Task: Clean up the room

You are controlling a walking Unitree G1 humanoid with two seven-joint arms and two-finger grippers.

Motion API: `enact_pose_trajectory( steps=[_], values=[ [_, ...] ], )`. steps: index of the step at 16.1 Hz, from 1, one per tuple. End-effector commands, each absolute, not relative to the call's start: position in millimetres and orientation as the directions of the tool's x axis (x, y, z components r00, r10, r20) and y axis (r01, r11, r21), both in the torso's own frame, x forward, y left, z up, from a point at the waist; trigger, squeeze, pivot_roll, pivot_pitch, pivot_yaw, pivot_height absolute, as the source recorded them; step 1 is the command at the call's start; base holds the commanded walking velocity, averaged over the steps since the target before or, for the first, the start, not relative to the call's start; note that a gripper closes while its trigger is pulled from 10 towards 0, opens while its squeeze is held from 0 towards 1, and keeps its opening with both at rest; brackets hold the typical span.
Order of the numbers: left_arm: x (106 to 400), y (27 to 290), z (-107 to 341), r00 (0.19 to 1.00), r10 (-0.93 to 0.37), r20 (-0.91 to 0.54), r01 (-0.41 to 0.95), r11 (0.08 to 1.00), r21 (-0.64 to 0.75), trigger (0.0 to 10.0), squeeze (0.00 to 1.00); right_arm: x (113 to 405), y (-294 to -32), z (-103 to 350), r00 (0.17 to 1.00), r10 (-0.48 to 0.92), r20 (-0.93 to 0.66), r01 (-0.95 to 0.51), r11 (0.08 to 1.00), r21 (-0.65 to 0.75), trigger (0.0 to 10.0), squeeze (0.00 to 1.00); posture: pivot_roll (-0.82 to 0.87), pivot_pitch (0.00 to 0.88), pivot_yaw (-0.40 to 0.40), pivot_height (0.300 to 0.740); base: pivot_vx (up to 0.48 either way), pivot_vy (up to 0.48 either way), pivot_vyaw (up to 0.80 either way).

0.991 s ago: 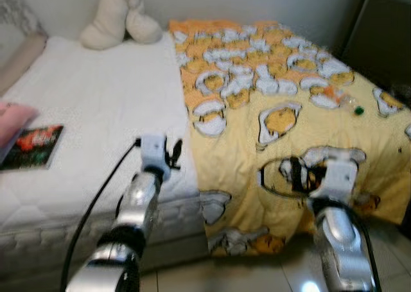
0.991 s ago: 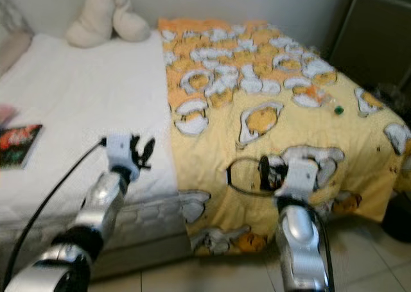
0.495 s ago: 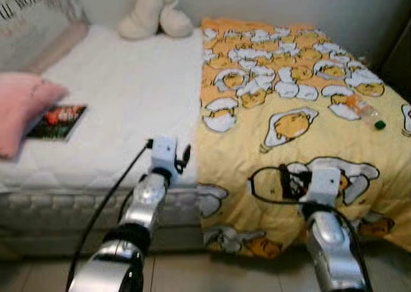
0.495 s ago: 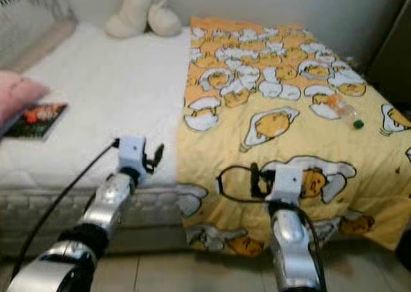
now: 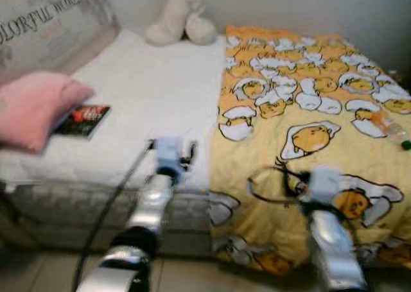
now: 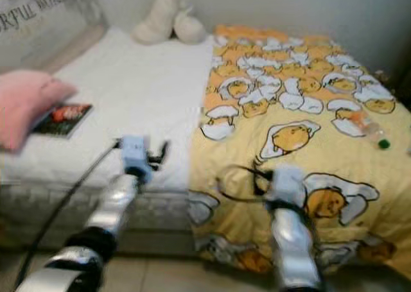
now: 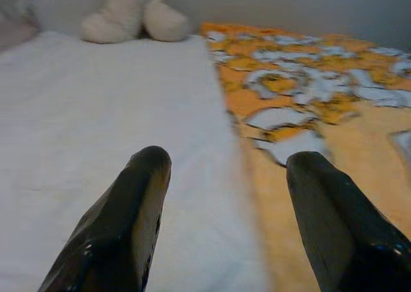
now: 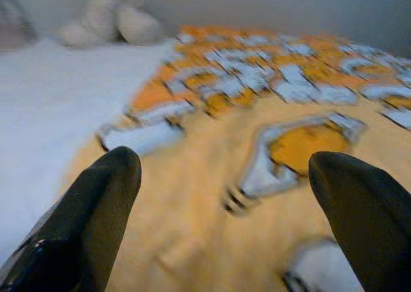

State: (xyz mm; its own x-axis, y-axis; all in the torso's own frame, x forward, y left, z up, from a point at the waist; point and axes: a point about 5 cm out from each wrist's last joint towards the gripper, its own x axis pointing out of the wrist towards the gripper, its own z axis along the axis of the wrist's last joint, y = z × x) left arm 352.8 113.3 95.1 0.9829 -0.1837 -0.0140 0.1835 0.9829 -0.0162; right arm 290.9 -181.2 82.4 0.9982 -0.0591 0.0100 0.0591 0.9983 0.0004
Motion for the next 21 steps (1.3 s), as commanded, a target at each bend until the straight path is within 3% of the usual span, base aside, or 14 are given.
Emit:
enact_pose_trajectory(
  steps=[1, 9, 10, 12, 17, 21],
  values=[
    [355.8, 97.2, 106.9, 0.967, -0.255, 0.031, 0.255, 0.967, -0.015, 10.0, 0.0, 288.6, -192.8, 75.8, 0.995, -0.104, -0.009, 0.104, 0.995, -0.013, 10.0, 0.0, 0.04, 0.0, 0.061, 0.74, 0.48, 0.0, 0.48],
    [356.5, 80.5, 113.7, 0.93, -0.365, 0.036, 0.361, 0.928, 0.09, 10.0, 0.0, 291.6, -196.5, 74.8, 0.99, -0.14, -0.004, 0.14, 0.99, -0.025, 10.0, 0.0, 0.04, 0.0, 0.062, 0.74, 0.48, 0.0, 0.14],
    [356.0, 78.9, 109.7, 0.934, -0.356, 0.004, 0.353, 0.927, 0.126, 10.0, 0.0, 290.9, -197.2, 74.5, 0.99, -0.141, -0.004, 0.141, 0.99, -0.027, 10.0, 0.0, 0.04, 0.0, 0.059, 0.74, 0.0, 0.0, 0.0],
    [352.2, 81.5, 104.7, 0.935, -0.356, 0.006, 0.355, 0.934, 0.047, 10.0, 0.0, 287.5, -197.5, 73.2, 0.991, -0.131, -0.009, 0.13, 0.991, -0.036, 10.0, 0.0, 0.03, 0.0, 0.045, 0.74, 0.0, 0.0, 0.0],
    [348.0, 81.3, 96.2, 0.942, -0.335, -0.022, 0.336, 0.941, 0.047, 10.0, 0.0, 280.8, -200.1, 69.2, 0.992, -0.121, -0.028, 0.119, 0.992, -0.049, 10.0, 0.0, 0.03, 0.0, 0.027, 0.74, 0.371, -0.3, 0.0],
    [350.5, 90.5, 98.9, 0.956, -0.291, -0.026, 0.292, 0.95, 0.112, 10.0, 0.0, 295.9, -203.2, 69.9, 0.988, -0.139, -0.06, 0.136, 0.989, -0.054, 10.0, 0.0, 0.08, 0.015, 0.025, 0.74, 0.27, -0.141, 0.0]
  ],
)
